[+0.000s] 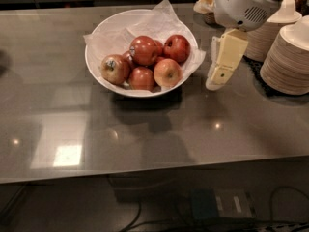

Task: Pick apple from white bowl

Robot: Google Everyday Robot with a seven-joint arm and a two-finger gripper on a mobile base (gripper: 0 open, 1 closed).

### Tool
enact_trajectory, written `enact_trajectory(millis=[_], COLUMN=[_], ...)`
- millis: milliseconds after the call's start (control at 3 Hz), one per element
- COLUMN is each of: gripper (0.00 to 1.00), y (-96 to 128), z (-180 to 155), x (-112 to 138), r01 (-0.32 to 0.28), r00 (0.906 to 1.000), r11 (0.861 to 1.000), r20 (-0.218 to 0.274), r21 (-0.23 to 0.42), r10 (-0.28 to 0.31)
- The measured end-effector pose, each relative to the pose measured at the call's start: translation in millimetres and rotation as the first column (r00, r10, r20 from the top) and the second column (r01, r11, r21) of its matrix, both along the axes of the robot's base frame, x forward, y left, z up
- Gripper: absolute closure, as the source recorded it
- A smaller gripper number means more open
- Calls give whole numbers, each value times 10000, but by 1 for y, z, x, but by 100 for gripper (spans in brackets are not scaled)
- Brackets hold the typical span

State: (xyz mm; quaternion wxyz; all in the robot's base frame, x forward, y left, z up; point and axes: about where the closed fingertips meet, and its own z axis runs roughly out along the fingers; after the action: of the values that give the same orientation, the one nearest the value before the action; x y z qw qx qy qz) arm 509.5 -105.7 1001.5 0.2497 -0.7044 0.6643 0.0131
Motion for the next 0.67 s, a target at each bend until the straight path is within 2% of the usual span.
enact_trajectory(millis=[333,667], gripper=[0,0], y=[14,32], z=[-18,-34], x=[26,58], r01=[-193,-534], r00=[9998,9985], r11=[9946,9698], r20=[63,58], r21=[1022,2380], r10=[188,536])
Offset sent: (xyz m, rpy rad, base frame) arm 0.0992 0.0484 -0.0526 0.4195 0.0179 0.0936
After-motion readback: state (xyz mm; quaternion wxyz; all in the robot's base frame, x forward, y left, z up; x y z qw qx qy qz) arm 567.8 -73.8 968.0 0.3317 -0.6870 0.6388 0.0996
